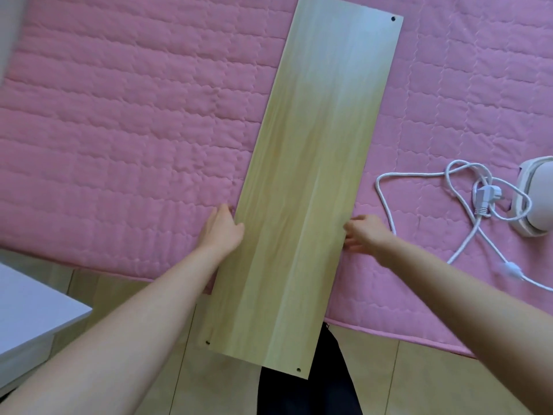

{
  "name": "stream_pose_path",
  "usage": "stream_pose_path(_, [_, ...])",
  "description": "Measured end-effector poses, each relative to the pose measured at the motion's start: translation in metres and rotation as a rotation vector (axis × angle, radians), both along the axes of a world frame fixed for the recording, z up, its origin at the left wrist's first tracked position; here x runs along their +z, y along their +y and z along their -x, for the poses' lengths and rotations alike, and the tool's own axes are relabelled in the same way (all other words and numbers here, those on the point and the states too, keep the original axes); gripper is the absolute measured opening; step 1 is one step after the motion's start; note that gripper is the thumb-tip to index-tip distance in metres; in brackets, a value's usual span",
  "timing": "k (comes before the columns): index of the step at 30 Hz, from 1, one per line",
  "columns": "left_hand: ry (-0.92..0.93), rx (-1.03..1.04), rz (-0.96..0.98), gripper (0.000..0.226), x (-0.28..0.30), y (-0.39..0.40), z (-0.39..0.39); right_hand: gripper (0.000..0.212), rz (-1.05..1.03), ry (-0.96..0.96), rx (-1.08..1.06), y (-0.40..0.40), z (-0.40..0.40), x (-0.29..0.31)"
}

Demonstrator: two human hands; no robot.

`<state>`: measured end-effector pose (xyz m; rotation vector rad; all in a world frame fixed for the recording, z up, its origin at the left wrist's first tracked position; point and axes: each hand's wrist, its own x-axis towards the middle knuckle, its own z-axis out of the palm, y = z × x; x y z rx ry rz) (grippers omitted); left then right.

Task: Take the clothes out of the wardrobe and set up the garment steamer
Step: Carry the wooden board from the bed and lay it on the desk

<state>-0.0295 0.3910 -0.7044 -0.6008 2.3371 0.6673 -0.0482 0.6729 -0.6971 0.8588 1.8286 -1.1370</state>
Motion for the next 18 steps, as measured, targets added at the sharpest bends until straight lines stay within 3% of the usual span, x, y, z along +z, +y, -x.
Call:
stream_pose_path(6, [-0.016,0.072,-0.119,0.057,-0.003,0.020,0.061,0.016,-0.100,0.097,-0.004,0.003,0.060,0.001])
stream_pose_path(11, [-0.033,0.040,-0.023,0.059,-0.007,0.029,0.053,0.031,-0.118,0.060,0.021,0.004,0.062,0.002])
stream_pose_path(18, [-0.058,0.116,-0.061,0.061,-0.005,0.023,0.045,0.026,-0.141,0.030,-0.015,-0.007,0.046,0.005])
